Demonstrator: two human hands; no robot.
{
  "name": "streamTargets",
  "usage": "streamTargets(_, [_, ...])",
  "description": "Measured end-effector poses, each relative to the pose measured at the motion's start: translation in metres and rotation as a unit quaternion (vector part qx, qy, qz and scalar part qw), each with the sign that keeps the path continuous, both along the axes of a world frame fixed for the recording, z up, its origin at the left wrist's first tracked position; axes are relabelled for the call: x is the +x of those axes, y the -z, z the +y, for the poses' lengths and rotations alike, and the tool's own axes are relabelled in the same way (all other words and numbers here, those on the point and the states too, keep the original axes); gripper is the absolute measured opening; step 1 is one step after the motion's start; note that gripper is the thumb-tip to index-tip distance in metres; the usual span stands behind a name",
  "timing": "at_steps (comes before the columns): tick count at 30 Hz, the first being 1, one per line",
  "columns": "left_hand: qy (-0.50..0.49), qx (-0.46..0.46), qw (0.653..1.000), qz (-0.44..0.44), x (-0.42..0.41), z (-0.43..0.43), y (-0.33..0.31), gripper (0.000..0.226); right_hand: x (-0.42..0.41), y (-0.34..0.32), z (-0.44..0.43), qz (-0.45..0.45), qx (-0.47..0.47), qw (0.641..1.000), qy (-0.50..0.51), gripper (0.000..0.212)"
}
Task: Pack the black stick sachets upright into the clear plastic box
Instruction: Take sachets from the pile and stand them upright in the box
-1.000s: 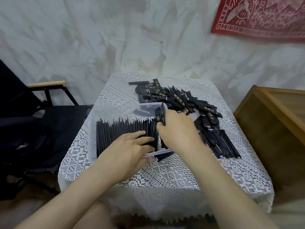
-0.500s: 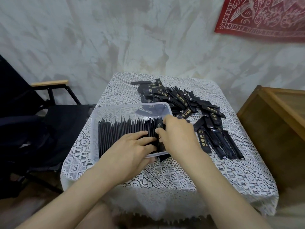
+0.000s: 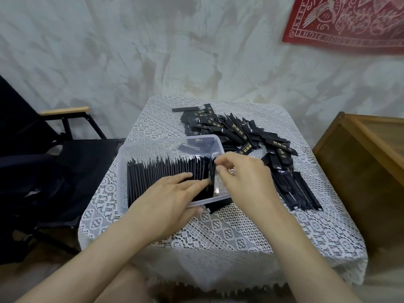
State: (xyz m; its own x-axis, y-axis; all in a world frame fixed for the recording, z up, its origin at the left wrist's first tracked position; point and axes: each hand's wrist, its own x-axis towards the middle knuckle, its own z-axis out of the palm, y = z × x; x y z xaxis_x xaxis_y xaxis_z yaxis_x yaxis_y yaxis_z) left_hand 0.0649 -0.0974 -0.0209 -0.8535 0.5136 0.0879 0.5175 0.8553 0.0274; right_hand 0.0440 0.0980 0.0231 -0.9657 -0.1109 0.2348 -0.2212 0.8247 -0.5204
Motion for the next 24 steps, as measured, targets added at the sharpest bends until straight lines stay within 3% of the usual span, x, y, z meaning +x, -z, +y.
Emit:
streamTargets(2, [0.005, -0.001, 1.0, -0.001, 0.0, 0.0, -0.001, 0.069, 0.001, 0.007, 0.01, -0.011, -0.114, 0.993, -0.001, 0.01])
streamTargets(5, [0.012, -0.004, 1.0, -0.002, 0.0, 0.0, -0.001, 0.067, -0.002, 0.023, 0.021, -0.032, -0.189, 0.981, -0.006, 0.016])
streamTargets(10, [0.006, -0.005, 1.0, -0.013, -0.003, 0.0, -0.004, 0.064, -0.001, 0.035, 0.021, -0.092, -0.228, 0.968, -0.047, 0.047])
streamTargets(16, [0.011, 0.002, 1.0, -0.025, -0.003, 0.004, -0.015, 0.064, -0.002, 0.044, 0.018, -0.129, -0.307, 0.942, -0.042, 0.062])
streamTargets(24, [0.03, 0.01, 0.998, -0.057, -0.004, 0.004, -0.019, 0.061, 0.0, 0.048, 0.018, -0.152, -0.318, 0.935, -0.048, 0.054])
